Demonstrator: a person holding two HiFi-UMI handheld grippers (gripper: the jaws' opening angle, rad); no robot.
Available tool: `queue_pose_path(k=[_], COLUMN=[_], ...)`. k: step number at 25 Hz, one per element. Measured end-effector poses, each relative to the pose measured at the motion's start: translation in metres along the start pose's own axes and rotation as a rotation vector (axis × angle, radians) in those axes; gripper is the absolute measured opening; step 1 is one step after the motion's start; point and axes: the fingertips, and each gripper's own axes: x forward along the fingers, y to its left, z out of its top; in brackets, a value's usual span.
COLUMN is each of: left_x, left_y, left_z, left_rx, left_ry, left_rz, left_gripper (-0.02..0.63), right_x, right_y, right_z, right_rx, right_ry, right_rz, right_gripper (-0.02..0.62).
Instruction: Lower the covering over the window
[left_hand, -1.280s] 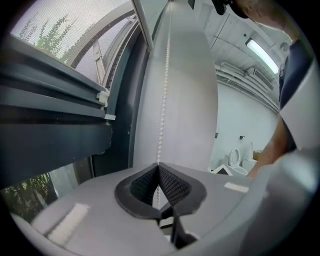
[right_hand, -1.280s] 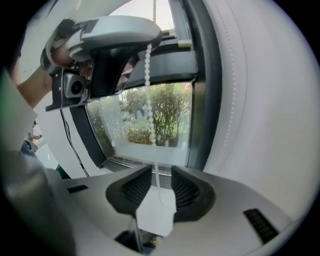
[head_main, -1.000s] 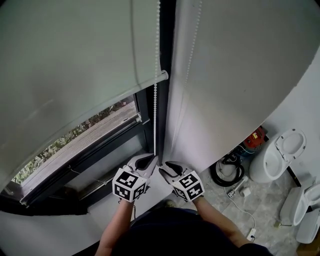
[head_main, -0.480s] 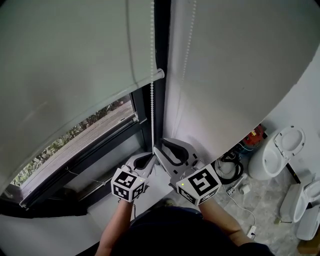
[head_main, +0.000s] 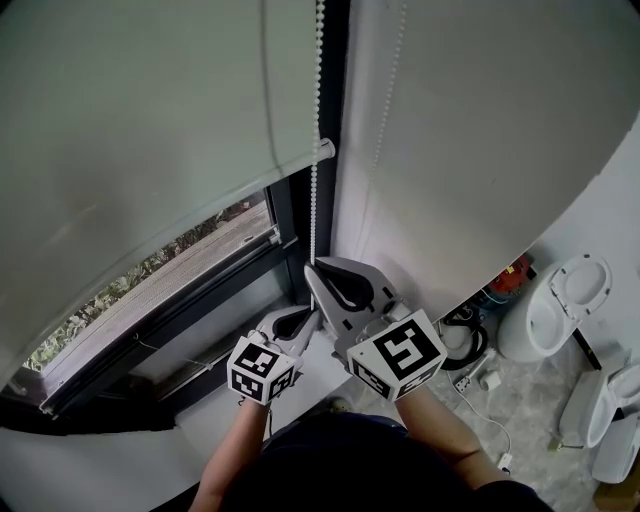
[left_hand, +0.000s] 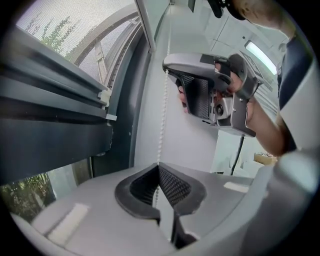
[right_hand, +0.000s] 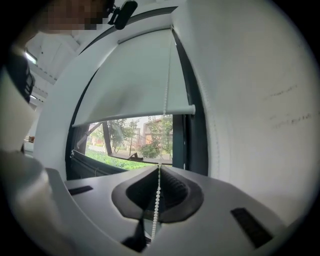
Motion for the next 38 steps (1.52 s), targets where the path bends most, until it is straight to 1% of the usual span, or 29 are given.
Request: queue_pose_path(k=[2,4,6,8,10,18,24,27,29,31,32,33,35,38], left_x=[0.001,0.004,0.007,0.010,0.013,0.022,0.022,0.018,0.014,0.009,0.004,-0.001,-0.012,-0.032], left_y=[0.001,0.003,0.004,0.006,0.008,0.010,0.006,0.006,0.006,0.008,0.010,0.012,0.017,0.023], left_z=[-0.001,-0.012,-0.032,-0.056,-0.075,-0.132,-0.180,-0.196,-0.198,-0.187,-0.177,-0.164,-0.132,-0.074], left_rx=[0.000,0.004,0.006,-0.006,-0.027,-0.156,-0.191,-0.210,-0.227,-0.255,-0.261,-0.256,-0.226,-0.168], left_ry=[0.005,0.036,0.074,0.114,0.139,0.219,0.323,0.355,0.342,0.293,0.262,0.229,0.160,0.045], left_rz=[0.001,0.002,0.006,0.009,0.011,-0.004,-0.009,-0.003,-0.010,-0.022,-0.022,-0.016,0.006,0.044], left_gripper=[0.012,0.012,0.012,0.012,0.012,0.012,0.014,0.014,0.015,0.025,0.067,0.098,0.101,0.101], right_x=[0.001,0.004,0.007,0.008,0.010,0.012,0.008,0.007,0.006,0.006,0.007,0.007,0.006,0.006], right_y=[0.002,0.003,0.003,0.004,0.006,0.009,0.013,0.015,0.015,0.015,0.015,0.015,0.014,0.014], right_z=[-0.002,-0.014,-0.035,-0.056,-0.073,-0.136,-0.183,-0.199,-0.202,-0.202,-0.201,-0.201,-0.202,-0.202], right_rx=[-0.012,-0.039,-0.045,-0.027,-0.016,-0.005,0.021,0.035,0.044,0.045,0.045,0.046,0.048,0.047], right_ry=[0.007,0.034,0.069,0.106,0.133,0.250,0.340,0.370,0.375,0.375,0.374,0.373,0.370,0.364], right_rz=[0.004,0.003,0.005,0.008,0.009,0.011,0.023,0.031,0.034,0.033,0.034,0.034,0.032,0.032], right_gripper=[0.015,0.015,0.015,0.014,0.014,0.012,0.012,0.012,0.012,0.012,0.012,0.012,0.012,0.012])
